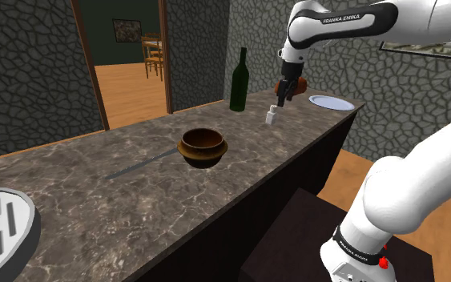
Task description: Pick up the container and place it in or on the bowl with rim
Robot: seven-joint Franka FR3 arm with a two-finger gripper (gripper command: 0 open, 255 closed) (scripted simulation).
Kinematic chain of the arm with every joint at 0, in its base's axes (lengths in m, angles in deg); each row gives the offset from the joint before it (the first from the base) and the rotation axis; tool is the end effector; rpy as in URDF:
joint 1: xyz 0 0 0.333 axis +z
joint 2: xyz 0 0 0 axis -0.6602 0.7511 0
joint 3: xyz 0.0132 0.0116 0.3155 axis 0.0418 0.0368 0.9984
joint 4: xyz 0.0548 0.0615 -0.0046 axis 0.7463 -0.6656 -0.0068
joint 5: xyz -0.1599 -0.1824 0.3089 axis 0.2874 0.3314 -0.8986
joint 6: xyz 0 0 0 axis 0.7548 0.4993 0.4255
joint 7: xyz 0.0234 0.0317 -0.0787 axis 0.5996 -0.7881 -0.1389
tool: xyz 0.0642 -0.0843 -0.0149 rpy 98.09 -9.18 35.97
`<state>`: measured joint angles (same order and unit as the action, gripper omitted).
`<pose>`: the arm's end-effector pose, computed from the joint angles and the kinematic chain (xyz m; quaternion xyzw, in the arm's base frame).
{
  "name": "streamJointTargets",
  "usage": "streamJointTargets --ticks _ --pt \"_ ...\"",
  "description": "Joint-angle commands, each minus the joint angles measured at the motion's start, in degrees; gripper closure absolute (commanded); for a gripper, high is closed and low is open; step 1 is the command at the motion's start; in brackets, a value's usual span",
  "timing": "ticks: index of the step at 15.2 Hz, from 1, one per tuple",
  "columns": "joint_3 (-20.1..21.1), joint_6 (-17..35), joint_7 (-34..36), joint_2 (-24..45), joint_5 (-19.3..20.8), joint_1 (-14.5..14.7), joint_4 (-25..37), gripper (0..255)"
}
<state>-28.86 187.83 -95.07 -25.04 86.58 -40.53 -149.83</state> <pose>0.4053 -0.1950 0.5602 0.9995 0.0288 -0.0068 0.0127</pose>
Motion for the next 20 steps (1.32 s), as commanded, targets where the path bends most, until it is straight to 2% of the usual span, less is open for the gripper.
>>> streamJointTargets --ticks 1,6,10,18,20 --pt "-2.4 0.9 -3.8 4.5 -1.0 0.2 2.8 0" --pt "-7.6 1.7 -14.1 17.1 -5.7 -0.2 11.6 0" --pt "-10.1 0.8 -22.4 28.3 -11.1 -2.4 20.3 0" --pt "-9.9 6.6 -22.5 28.5 -11.3 -2.6 14.8 0" --pt "-9.9 6.6 -22.5 28.5 -11.3 -2.6 14.7 0"
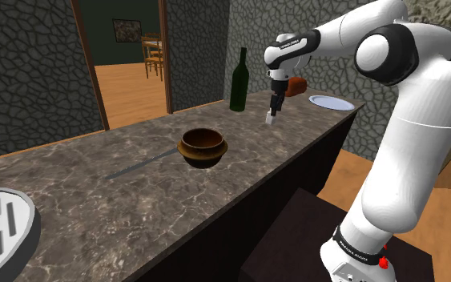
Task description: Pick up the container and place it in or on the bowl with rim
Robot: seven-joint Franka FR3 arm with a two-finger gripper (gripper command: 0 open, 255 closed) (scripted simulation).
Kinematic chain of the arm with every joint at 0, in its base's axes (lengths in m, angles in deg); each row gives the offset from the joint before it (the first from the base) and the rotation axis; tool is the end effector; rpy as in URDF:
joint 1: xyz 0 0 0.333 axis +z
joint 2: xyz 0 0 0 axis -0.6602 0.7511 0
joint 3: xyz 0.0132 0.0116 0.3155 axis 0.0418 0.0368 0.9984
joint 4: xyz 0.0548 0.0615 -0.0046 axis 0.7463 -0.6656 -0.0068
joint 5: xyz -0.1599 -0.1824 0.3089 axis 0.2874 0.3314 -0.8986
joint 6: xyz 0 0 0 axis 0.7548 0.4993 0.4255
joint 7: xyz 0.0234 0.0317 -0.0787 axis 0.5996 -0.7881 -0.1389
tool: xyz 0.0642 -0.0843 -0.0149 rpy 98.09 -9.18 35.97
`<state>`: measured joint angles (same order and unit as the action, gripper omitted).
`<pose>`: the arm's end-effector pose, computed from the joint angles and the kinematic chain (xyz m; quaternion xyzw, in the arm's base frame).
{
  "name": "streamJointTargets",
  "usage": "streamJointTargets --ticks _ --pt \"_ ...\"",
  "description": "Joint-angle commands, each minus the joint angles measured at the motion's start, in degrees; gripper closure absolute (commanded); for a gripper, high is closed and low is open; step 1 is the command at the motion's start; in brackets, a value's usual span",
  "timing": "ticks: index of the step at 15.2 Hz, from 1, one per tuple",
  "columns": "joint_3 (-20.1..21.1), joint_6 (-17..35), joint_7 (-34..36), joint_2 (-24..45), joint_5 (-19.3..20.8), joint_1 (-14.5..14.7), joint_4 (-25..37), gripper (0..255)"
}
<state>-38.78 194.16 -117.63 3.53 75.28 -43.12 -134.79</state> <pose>0.4891 -0.3109 0.4616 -0.9953 -0.0845 0.0459 0.0135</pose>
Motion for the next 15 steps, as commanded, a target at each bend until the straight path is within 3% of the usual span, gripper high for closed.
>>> streamJointTargets --ticks 1,6,7,15 --pt "0.0 0.3 0.0 -0.1 0.0 0.0 -0.3 0" --pt "0.0 0.3 0.0 0.0 0.0 0.0 -0.3 0" --pt "0.0 0.3 0.0 0.0 0.0 0.0 -0.3 255" --pt "0.0 0.3 0.0 0.0 0.0 0.0 -0.3 255"
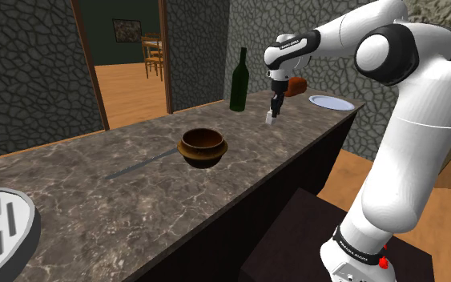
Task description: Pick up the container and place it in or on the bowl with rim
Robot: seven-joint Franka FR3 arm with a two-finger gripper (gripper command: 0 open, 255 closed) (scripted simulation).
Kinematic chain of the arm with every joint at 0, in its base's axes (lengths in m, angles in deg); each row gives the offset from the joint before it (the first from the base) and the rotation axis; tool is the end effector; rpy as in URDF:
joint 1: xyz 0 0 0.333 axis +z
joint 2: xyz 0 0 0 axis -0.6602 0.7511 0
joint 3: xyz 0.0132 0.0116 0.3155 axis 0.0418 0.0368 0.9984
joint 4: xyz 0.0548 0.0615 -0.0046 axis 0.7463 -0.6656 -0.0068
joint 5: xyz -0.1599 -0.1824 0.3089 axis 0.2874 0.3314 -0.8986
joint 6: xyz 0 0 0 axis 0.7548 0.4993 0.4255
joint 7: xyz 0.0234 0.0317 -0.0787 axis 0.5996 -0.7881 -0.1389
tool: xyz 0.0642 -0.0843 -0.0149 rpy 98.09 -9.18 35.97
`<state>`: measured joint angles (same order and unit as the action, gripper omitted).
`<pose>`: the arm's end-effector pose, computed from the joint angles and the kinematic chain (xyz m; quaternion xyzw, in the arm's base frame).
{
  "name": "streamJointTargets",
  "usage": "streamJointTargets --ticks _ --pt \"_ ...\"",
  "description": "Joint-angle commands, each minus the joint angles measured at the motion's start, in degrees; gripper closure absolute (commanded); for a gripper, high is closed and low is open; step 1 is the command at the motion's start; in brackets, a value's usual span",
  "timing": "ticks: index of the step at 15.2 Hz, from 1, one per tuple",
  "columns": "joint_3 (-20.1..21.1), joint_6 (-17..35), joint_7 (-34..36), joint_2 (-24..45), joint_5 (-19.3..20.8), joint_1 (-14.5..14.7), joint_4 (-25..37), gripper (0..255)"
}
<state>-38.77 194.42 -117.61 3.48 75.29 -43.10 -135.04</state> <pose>0.4889 -0.3106 0.4604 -0.9953 -0.0846 0.0455 0.0133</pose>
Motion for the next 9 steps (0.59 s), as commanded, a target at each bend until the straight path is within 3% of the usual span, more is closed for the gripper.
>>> streamJointTargets --ticks 1,9 --pt "0.0 0.0 0.0 0.0 0.0 0.0 0.0 255" --pt "-0.1 -5.9 0.3 -1.0 0.6 0.1 5.1 255"
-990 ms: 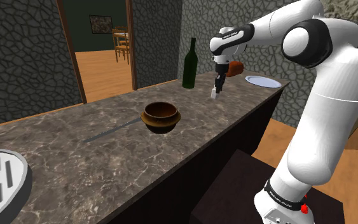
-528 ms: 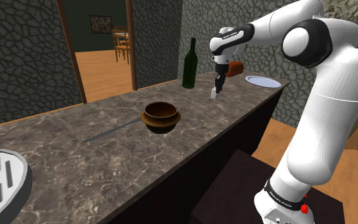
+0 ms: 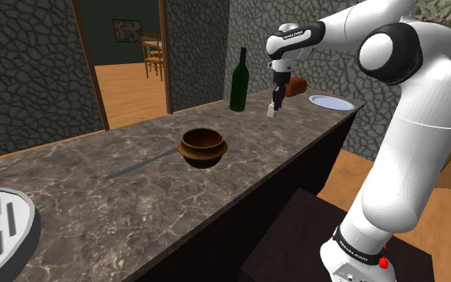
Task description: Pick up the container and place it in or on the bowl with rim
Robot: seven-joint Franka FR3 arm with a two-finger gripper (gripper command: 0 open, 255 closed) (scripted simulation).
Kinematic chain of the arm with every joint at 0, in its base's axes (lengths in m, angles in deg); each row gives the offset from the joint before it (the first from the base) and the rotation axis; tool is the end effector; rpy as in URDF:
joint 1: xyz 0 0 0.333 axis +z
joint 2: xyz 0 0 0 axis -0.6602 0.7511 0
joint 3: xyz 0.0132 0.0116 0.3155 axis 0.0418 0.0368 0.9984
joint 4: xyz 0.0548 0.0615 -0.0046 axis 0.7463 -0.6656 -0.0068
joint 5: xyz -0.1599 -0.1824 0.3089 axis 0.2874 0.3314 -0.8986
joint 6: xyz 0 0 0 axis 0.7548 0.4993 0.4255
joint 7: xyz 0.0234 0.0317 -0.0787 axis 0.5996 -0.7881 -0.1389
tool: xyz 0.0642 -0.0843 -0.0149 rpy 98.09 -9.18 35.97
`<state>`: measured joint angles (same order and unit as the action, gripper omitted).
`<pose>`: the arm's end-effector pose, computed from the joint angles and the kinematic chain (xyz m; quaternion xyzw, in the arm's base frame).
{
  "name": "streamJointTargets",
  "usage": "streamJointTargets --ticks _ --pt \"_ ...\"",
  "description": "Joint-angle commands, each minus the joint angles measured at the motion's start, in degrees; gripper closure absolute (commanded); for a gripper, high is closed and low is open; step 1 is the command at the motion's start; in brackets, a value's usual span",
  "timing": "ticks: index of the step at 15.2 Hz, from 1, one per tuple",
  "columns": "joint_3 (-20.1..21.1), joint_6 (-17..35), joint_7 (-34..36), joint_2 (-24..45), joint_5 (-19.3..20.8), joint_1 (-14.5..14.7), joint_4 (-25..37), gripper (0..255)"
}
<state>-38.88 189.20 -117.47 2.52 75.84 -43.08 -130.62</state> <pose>0.4882 -0.3114 0.4977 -0.9953 -0.0847 0.0454 0.0133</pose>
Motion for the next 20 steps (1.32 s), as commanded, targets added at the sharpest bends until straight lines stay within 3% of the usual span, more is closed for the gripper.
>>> streamJointTargets --ticks 1,20 --pt "0.0 -1.5 0.1 -0.1 0.1 0.1 1.3 255" --pt "-0.4 -16.7 -0.9 1.8 -0.9 -0.8 18.2 255"
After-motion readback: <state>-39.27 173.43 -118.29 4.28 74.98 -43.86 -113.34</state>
